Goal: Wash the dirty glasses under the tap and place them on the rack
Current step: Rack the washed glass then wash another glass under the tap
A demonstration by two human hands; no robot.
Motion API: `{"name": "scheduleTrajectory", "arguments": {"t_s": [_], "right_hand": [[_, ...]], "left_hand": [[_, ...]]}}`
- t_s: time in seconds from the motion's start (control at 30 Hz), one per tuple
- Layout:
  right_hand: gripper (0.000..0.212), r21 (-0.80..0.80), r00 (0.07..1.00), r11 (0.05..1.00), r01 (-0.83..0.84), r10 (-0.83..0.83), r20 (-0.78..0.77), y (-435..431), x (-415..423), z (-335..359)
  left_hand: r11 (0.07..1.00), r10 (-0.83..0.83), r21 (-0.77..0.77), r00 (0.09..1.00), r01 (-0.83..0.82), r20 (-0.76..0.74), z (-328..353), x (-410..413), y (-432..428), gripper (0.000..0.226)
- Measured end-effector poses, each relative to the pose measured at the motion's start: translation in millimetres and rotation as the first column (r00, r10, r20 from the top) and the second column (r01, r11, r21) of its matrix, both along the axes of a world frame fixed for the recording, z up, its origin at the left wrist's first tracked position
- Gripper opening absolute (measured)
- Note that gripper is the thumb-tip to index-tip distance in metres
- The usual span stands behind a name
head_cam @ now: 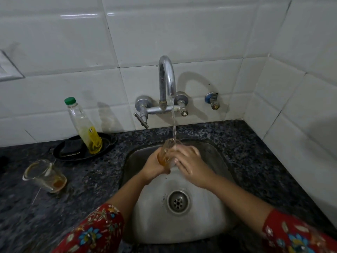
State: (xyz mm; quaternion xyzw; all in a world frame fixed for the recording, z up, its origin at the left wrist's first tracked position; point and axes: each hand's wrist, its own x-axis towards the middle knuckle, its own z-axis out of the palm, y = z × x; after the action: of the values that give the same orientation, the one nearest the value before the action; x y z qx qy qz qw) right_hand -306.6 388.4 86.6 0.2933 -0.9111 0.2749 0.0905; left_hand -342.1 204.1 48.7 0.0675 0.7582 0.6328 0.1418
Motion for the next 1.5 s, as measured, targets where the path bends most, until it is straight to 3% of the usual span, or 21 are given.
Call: {"name": "scheduleTrajectory", "arguments": {"t_s": [0.07, 0.1, 0.17, 0.2, 0.27, 0.3, 0.37, 0.43, 0.47, 0.5, 0.57, 0.73, 0.8, 0.93, 1.0, 1.07, 1.13, 1.2, 1.27, 1.4, 1.5], "right_hand": [[0.033, 0.288, 0.972, 0.929, -0.231, 0.23, 0.04, 12, -17, 13], [0.037, 0.459, 0.947, 0.836, -0.3, 0.319, 0.037, 15, -31, 17], [0.034, 0.704, 0.926, 0.639, -0.311, 0.372, 0.071, 11, -48, 21], [0.029, 0.743, 0.944, 0.607, -0.283, 0.311, 0.105, 5, -52, 23], [0.024, 0.596, 0.939, 0.749, -0.288, 0.101, 0.328, -9, -52, 22], [0.024, 0.444, 0.865, 0.846, -0.294, 0.038, 0.5, -16, -49, 24], [0.024, 0.279, 0.777, 0.919, -0.278, 0.044, 0.628, -20, -44, 33], [0.022, 0.456, 0.88, 0.818, -0.352, 0.122, 0.46, -15, -48, 42], [0.021, 0.606, 0.921, 0.707, -0.365, 0.18, 0.345, -14, -47, 47], [0.021, 0.715, 0.936, 0.604, -0.351, 0.255, 0.244, -12, -49, 48], [0.021, 0.789, 0.921, 0.51, -0.343, 0.35, 0.174, -10, -54, 50], [0.019, 0.516, 0.884, 0.768, -0.379, 0.135, 0.448, -17, -51, 60], [0.01, 0.569, 0.903, 0.731, -0.376, 0.152, 0.401, -20, -49, 63], [0.037, 0.702, 0.927, 0.606, -0.374, 0.265, 0.265, -7, -47, 65], [0.044, 0.726, 0.928, 0.58, -0.369, 0.264, 0.262, 2, -49, 60], [0.029, 0.723, 0.95, 0.619, -0.306, 0.246, 0.192, 1, -45, 55], [0.025, 0.689, 0.977, 0.693, -0.212, 0.169, 0.13, -6, -42, 48], [0.024, 0.635, 0.975, 0.742, -0.215, 0.127, 0.181, -14, -37, 44], [0.022, 0.66, 0.966, 0.706, -0.257, 0.158, 0.206, -12, -39, 44], [0.028, 0.826, 0.926, 0.476, -0.301, 0.352, 0.135, 4, -42, 56], [0.025, 0.761, 0.967, 0.599, -0.25, 0.2, 0.16, -1, -39, 47]], "left_hand": [[0.998, 0.002, -0.069, 0.999, -0.005, -0.037, -1, -2, -4, 0.066], [0.994, -0.004, -0.112, 0.999, -0.002, -0.05, -1, -4, -4, 0.07], [0.987, -0.025, -0.162, 0.998, 0.014, -0.066, -1, -4, 2, 0.075], [0.986, -0.002, -0.166, 0.997, -0.01, -0.074, -1, -2, 8, 0.074], [0.971, 0.131, -0.186, 0.983, -0.153, -0.125, 2, 6, 19, 0.064], [0.955, 0.198, -0.189, 0.966, -0.228, -0.164, 3, 10, 23, 0.055], [0.942, 0.24, -0.186, 0.947, -0.281, -0.213, 5, 15, 25, 0.048], [0.96, 0.164, -0.196, 0.967, -0.202, -0.192, 11, 13, 21, 0.053], [0.976, 0.084, -0.182, 0.982, -0.115, -0.167, 14, 10, 16, 0.059], [0.983, -0.002, -0.18, 0.988, -0.026, -0.154, 19, 9, 13, 0.064], [0.983, -0.085, -0.172, 0.981, 0.055, -0.175, 23, 3, 8, 0.067], [0.948, 0.204, -0.193, 0.948, -0.254, -0.246, 17, 9, 24, 0.039], [0.959, 0.188, -0.162, 0.947, -0.235, -0.259, 12, 4, 22, 0.041], [0.965, -0.129, -0.253, 0.967, 0.07, -0.221, 11, -11, 2, 0.058], [0.962, -0.137, -0.262, 0.965, 0.076, -0.223, 14, -10, 0, 0.062], [0.979, -0.028, -0.201, 0.967, -0.024, -0.253, 20, 1, 11, 0.056], [0.952, 0.213, -0.157, 0.935, -0.264, -0.282, 25, 12, 27, 0.045], [0.899, 0.316, -0.186, 0.881, -0.397, -0.351, 24, 17, 35, 0.044], [0.925, 0.246, -0.194, 0.904, -0.327, -0.349, 21, 18, 31, 0.047], [0.945, -0.115, -0.328, 0.952, 0.017, -0.283, 26, 10, 10, 0.067], [0.924, -0.11, -0.383, 0.949, -0.013, -0.297, 31, 10, 16, 0.052]]}}
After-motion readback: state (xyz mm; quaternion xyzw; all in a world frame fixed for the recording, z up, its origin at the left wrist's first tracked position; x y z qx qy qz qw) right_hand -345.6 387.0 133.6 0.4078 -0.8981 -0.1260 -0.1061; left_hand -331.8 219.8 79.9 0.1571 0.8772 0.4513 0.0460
